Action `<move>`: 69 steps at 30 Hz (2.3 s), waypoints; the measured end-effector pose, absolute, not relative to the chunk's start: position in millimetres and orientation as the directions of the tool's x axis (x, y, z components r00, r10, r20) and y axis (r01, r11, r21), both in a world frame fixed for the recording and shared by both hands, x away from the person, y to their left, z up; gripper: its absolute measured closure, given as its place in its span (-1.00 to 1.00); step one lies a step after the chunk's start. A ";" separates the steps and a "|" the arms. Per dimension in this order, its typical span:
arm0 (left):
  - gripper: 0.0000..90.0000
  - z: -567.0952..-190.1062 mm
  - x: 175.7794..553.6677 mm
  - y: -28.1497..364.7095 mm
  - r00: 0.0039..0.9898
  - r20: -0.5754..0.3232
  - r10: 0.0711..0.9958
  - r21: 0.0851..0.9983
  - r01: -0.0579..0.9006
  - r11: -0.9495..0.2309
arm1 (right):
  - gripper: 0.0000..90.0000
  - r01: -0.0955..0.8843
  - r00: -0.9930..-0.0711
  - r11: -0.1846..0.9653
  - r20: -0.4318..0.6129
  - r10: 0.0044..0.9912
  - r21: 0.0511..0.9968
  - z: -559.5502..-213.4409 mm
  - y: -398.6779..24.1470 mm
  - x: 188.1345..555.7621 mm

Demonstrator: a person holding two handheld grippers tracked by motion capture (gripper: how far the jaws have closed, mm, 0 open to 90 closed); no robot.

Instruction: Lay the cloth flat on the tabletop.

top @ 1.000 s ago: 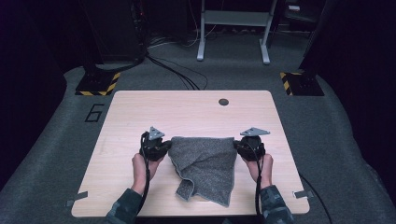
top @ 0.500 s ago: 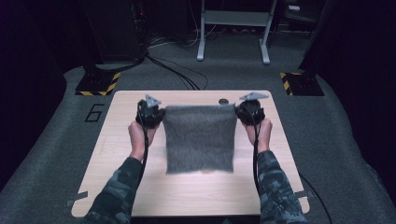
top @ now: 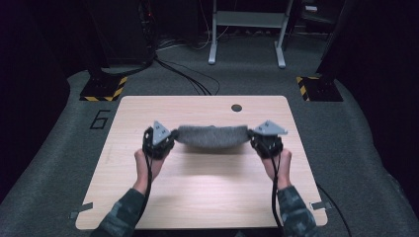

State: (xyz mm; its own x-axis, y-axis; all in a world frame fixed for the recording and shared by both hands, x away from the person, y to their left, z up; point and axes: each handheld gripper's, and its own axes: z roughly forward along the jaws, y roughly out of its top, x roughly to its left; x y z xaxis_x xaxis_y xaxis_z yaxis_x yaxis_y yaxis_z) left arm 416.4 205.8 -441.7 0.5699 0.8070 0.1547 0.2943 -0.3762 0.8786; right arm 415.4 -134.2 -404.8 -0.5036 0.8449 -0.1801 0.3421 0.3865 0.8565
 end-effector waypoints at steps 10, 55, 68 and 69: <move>0.63 -497.5 372.9 204.2 0.648 0.048 0.760 0.834 0.392 -0.387 | 0.89 0.476 -0.515 0.362 -0.079 0.853 0.801 -485.3 -152.5 368.6; 0.88 -483.3 394.0 214.8 0.639 -0.030 0.769 0.806 0.471 -0.359 | 0.96 0.614 -0.490 0.335 0.014 0.871 0.714 -474.8 -155.3 396.6; 0.17 -496.2 343.7 234.3 0.690 -0.124 0.713 0.757 0.530 -0.382 | 0.74 0.573 -0.574 0.409 -0.009 0.819 0.710 -473.4 -160.4 325.2; 0.17 -492.4 339.6 238.2 0.686 -0.129 0.716 0.764 0.530 -0.369 | 0.66 0.573 -0.569 0.403 -0.008 0.822 0.714 -472.4 -163.3 321.4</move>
